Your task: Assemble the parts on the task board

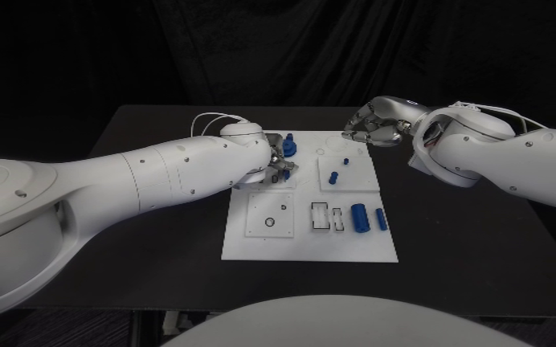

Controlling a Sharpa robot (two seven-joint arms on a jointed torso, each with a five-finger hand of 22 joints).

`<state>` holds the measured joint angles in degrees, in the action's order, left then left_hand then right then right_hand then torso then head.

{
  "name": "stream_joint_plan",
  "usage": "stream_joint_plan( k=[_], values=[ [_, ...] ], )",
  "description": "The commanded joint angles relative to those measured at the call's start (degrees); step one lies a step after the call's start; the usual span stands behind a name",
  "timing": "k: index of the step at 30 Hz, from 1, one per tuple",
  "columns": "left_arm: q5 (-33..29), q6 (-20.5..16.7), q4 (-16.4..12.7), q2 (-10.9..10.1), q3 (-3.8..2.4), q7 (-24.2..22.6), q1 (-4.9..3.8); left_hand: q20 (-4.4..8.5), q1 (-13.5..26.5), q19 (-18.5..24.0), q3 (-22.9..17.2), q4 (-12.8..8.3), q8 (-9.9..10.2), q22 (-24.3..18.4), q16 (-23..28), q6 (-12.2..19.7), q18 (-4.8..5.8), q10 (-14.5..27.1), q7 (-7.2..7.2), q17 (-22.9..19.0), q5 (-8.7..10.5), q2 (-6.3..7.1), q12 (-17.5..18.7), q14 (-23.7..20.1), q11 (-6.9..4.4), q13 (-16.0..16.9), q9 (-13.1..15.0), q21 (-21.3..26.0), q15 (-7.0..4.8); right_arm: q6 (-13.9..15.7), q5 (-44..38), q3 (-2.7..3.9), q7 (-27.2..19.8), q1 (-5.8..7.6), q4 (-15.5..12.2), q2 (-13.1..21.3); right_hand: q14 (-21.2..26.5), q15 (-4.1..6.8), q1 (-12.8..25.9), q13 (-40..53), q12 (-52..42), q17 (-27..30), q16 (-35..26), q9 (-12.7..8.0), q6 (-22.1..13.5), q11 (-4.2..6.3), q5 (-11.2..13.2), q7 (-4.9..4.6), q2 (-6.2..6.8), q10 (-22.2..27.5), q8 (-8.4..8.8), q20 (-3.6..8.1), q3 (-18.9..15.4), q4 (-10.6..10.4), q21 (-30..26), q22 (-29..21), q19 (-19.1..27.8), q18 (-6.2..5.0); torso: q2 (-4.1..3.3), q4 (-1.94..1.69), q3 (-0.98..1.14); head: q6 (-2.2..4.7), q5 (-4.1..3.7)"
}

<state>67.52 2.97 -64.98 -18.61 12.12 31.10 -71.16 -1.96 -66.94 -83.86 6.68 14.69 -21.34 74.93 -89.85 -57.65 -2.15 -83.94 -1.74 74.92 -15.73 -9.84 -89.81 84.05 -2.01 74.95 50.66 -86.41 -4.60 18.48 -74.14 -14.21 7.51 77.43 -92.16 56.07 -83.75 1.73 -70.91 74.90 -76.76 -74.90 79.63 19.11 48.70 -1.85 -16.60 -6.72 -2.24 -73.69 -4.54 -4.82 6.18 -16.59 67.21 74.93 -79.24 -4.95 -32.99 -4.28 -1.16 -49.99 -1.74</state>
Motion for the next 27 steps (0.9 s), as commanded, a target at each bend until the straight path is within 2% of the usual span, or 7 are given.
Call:
stream_joint_plan(
  k=[1,11,17,27],
  values=[
    [-0.03,0.52,-0.02,0.16,-0.05,-1.08,0.14,0.02,-0.67,-0.85,-0.45,-0.04,0.39,8.26,-0.15,-0.18,0.23,-6.06,-0.01,15.08,-0.2,0.08,-0.19,5.95,0.04,15.05,0.09,0.34,0.04,-0.35,-0.36,0.03,1.09,-0.04,0.04,-0.04,-0.32,-0.17,-0.6,3.72,0.19,-4.67,-0.2,-0.09,0.17,0.02,-0.27,-0.09,0.19,0.46,0.22,0.07,0.33,0.07,-0.21,8.7,0.49,0.13,-0.01,-0.05,0.01,-0.01,-0.06],
    [-0.03,0.69,-0.1,0.15,-0.05,-1.17,0.24,0.02,-1.03,-0.82,-0.64,-0.24,0.59,8.23,-0.15,-0.16,0.21,-6.06,-0.01,15.08,-0.12,0.21,-0.19,5.95,0.03,15.05,0.19,0.38,0.03,-0.5,-0.36,0.03,1.14,-0.07,0.11,-0.04,-0.27,-0.17,-0.7,3.69,0.23,-4.58,-0.29,-0.12,0.15,0.01,-0.35,-0.1,0.2,0.48,0.23,0.05,0.41,0.09,-0.26,8.69,0.51,0.12,0.0,-0.01,0.08,-0.01,-0.04],
    [-0.03,1.0,-0.09,0.16,-0.05,-1.26,0.27,0.02,-1.43,-0.76,-0.86,-0.46,0.86,8.17,-0.15,-0.08,0.19,-6.06,-0.02,15.08,-0.2,0.38,-0.19,5.95,0.04,15.05,0.29,0.44,0.03,-0.59,-0.36,0.03,1.2,-0.09,0.18,-0.04,-0.21,-0.18,-0.74,3.68,0.24,-4.48,-0.39,-0.13,0.16,0.01,-0.38,-0.11,0.21,0.5,0.24,0.05,0.45,0.1,-0.37,8.66,0.56,0.1,0.03,-0.07,0.07,-0.01,-0.19],
    [-0.03,1.4,-0.21,0.11,-0.05,-1.08,0.32,0.02,-1.3,-0.71,-0.83,-0.28,1.1,8.11,-0.15,0.01,0.18,-6.06,-0.12,15.08,-0.26,0.57,-0.19,5.95,0.09,15.05,0.33,0.49,0.05,-0.71,-0.36,0.03,1.32,-0.17,0.23,-0.05,-0.08,-0.22,-1.3,3.48,0.46,-4.26,-0.62,-0.21,0.21,-0.02,-0.91,-0.16,0.41,0.71,0.25,0.01,0.8,0.22,-0.78,8.55,0.76,0.02,-0.01,0.0,0.04,-0.01,0.01]
  ],
)
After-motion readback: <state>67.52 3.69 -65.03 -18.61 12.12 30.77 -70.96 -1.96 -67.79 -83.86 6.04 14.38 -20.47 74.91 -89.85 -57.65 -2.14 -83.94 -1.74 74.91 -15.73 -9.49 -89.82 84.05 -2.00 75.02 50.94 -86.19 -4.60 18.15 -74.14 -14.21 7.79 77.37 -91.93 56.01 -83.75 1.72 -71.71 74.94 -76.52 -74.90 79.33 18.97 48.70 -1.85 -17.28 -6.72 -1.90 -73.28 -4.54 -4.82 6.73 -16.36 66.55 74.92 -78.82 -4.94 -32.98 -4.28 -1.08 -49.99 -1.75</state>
